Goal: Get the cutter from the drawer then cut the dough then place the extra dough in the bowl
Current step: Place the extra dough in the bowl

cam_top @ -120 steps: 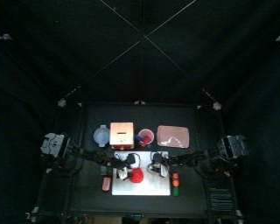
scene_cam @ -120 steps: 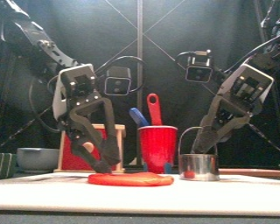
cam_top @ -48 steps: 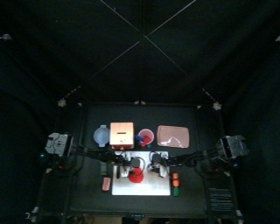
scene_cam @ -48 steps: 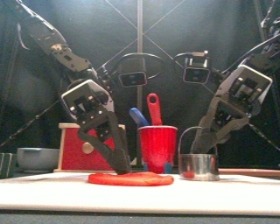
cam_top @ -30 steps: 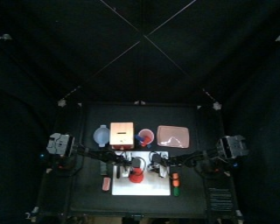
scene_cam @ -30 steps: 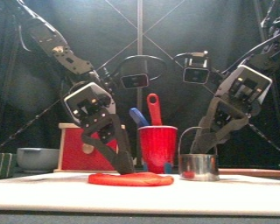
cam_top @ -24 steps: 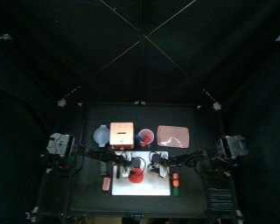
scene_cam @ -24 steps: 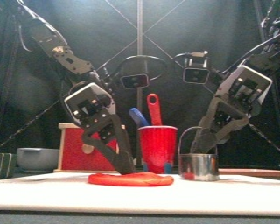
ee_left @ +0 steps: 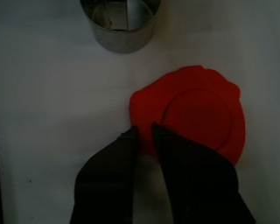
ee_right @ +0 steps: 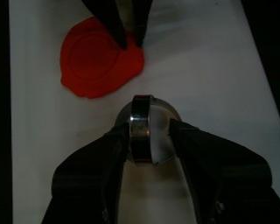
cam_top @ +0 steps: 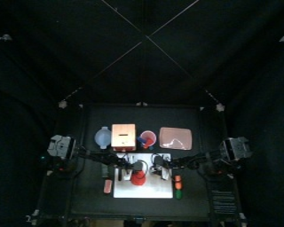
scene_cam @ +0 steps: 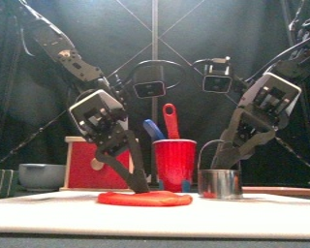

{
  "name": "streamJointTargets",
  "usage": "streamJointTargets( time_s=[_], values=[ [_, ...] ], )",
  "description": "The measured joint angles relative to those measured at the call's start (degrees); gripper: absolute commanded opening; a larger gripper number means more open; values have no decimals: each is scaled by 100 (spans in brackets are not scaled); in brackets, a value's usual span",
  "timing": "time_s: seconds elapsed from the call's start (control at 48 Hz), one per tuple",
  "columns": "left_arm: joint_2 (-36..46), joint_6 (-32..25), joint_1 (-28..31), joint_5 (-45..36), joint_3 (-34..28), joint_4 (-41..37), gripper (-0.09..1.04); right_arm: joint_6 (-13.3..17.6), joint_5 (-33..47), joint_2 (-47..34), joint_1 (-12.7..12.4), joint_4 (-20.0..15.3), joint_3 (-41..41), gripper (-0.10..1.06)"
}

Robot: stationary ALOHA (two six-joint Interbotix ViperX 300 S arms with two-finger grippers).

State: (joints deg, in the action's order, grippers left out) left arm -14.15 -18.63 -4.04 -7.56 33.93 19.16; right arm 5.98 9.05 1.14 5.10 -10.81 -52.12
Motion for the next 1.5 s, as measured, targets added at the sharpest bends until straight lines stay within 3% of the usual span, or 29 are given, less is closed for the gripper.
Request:
streamJointTargets(
  time_s=[1.146,1.5],
  values=[
    [2470,-9,62,-114,642,-299,55,0,-123,-9,-9,9,44,79],
    [4052,-9,598,-132,1652,-316,56,0,-114,-35,-9,26,44,79]
  ],
)
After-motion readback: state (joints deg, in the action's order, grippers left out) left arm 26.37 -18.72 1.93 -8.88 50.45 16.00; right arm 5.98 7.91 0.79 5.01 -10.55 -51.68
